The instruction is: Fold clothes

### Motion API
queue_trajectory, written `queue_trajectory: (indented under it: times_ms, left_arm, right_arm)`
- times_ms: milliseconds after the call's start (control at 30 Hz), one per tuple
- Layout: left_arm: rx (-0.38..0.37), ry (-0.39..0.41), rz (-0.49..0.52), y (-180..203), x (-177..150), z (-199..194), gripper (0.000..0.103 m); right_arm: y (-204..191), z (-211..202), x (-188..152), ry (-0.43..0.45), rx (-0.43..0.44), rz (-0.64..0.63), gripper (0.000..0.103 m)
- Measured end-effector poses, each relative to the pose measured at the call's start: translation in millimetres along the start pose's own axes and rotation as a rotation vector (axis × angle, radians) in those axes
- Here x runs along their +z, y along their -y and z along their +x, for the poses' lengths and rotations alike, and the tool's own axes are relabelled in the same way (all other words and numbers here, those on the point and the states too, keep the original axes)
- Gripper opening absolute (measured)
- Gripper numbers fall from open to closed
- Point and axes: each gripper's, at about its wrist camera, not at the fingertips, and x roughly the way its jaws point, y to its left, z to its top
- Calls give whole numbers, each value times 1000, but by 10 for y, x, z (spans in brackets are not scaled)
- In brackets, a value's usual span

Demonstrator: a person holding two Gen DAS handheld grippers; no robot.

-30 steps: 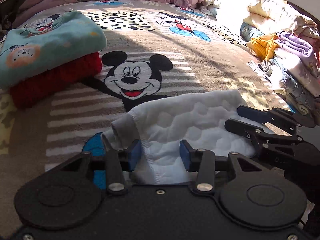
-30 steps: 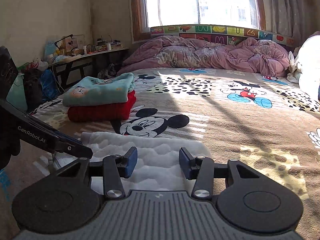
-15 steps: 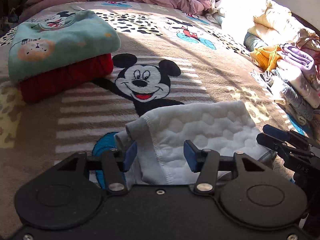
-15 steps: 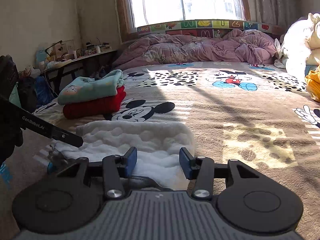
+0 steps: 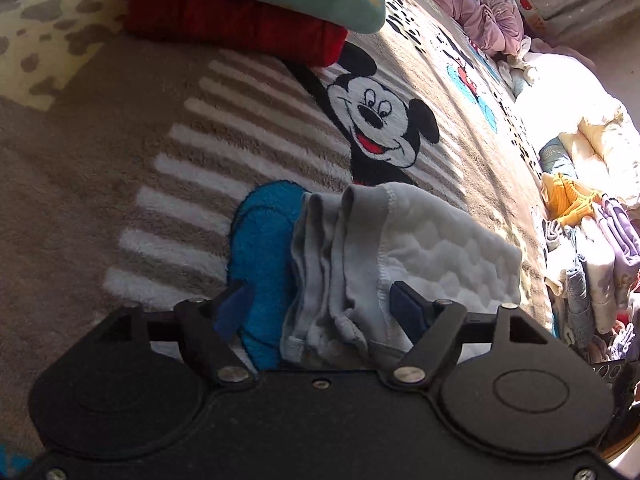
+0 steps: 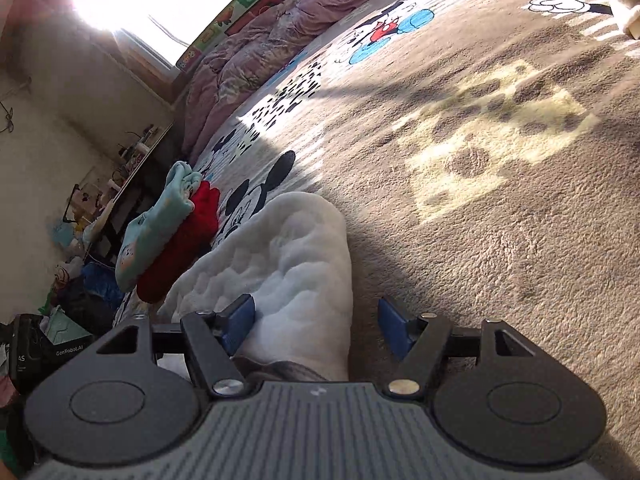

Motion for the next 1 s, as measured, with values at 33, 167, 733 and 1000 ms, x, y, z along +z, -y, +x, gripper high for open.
queue_trajectory:
  times_ms: [33,167,733,1000]
  left_arm:
    - [-4,-2,-6,18,5,16,81]
    - [-5,-38,95,225,-46,129,81]
    - [-261,-236,305,1376,-550,364,71]
    - [-144,-281,355,1447,-890,590,73]
  right_arm:
    - [59,13,-2,11,24,45,69]
    - [131,65,-31,23,76,150,55]
    - [568,-1206,-287,154,-46,148,55]
    - [1099,-2015,-435,246,-130,219,73]
